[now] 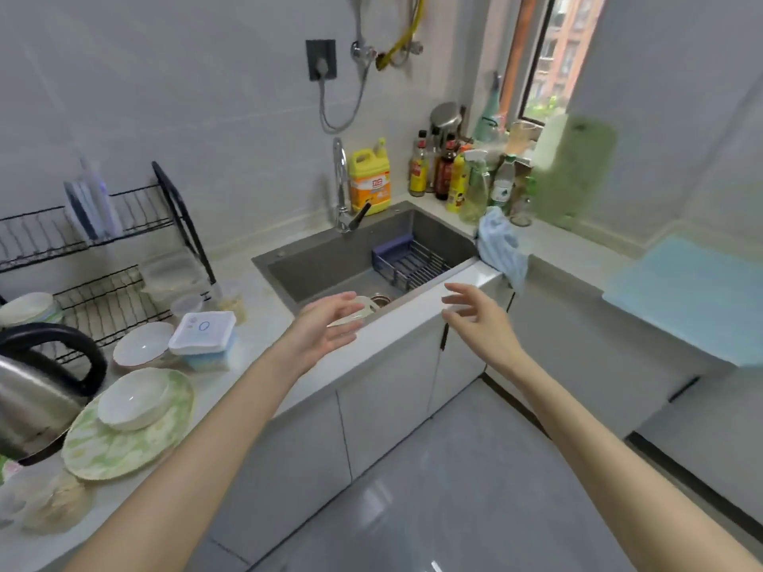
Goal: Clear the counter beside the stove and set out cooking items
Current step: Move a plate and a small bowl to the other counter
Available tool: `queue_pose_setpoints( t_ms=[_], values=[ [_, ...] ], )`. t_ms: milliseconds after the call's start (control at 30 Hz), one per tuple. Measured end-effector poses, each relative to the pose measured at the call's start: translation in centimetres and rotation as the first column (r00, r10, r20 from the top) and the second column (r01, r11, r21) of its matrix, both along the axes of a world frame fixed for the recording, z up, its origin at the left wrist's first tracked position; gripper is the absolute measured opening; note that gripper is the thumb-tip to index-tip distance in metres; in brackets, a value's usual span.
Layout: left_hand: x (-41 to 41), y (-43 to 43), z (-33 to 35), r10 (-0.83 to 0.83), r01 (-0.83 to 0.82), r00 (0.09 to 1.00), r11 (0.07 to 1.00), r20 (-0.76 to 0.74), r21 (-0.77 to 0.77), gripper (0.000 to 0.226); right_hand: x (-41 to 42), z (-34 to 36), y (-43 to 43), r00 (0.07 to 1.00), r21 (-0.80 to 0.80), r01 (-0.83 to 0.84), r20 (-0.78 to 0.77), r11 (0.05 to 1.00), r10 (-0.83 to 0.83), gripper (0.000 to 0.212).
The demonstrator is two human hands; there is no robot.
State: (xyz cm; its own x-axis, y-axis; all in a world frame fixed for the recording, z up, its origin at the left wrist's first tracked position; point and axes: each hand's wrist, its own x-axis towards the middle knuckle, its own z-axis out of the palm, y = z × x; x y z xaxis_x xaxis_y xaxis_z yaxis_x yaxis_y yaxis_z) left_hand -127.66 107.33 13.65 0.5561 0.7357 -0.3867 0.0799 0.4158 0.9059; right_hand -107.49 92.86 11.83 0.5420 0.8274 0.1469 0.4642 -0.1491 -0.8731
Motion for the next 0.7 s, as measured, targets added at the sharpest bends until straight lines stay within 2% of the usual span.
queue_pose_setpoints(
  t_ms=[133,367,533,700],
  values=[
    [8.6,-4.5,1.0,-0.188,0.188,0.982,0.982,-0.013,0.020,0.025,5.6,0.8,-7.0,0.988,0.015,0.153,0.010,0.988,-0.153,0.041],
    [24.4,-16.4,2.0,-0.458,0.458,0.888,0.889,0.022,0.013,0.026,15.8,2.3,-22.9,0.921,0.016,0.385,0.051,0.923,-0.385,0.041],
    [35.2,-27.8,3.0,-0.624,0.622,0.779,0.781,0.065,0.056,0.027,22.5,3.5,-36.0,0.833,0.022,0.550,0.062,0.835,-0.550,0.040],
    [42.6,-36.6,4.0,-0.739,0.734,0.672,0.673,0.047,0.087,0.028,26.4,4.7,-45.6,0.730,0.012,0.681,0.073,0.733,-0.679,0.040]
  ],
)
